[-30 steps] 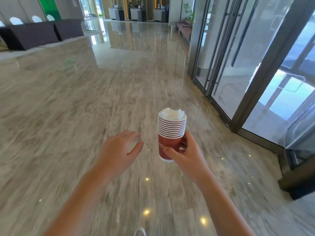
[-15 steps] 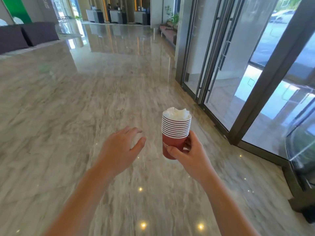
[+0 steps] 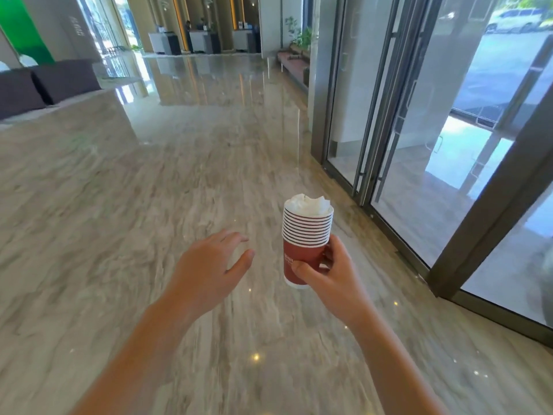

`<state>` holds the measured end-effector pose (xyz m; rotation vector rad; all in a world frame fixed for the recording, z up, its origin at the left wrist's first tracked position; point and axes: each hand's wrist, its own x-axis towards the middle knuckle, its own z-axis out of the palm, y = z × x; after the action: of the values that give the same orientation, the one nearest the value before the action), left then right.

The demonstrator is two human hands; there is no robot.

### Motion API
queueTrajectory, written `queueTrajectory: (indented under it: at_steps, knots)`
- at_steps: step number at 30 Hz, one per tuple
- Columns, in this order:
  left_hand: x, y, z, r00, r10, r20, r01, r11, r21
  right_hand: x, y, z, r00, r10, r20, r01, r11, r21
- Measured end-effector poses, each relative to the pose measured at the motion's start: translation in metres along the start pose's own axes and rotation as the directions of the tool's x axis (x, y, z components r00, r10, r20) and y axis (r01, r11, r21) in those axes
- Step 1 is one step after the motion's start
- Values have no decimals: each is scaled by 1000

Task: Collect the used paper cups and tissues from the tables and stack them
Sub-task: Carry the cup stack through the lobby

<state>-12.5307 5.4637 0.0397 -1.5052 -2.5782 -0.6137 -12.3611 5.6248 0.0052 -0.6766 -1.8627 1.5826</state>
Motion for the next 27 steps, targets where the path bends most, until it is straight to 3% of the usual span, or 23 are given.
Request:
queueTrajectory:
  at_steps: [4, 13, 20, 27]
  knots:
    - [71, -28, 1, 997, -28, -66, 28, 1000, -3, 91, -7, 10, 998, -24, 58, 26, 999, -20]
    - [223, -119, 33, 996, -59, -62, 56, 998, -42, 267, 17, 54, 997, -12, 79, 17, 998, -57]
    - [356, -210, 38, 998, -47, -41, 46, 998, -33, 411, 12, 101, 999, -13, 31, 17, 993, -115]
    - [485, -257, 53, 1000, 15, -26, -17, 998, -55, 535, 25, 115, 1000, 14, -20, -16, 993, -114]
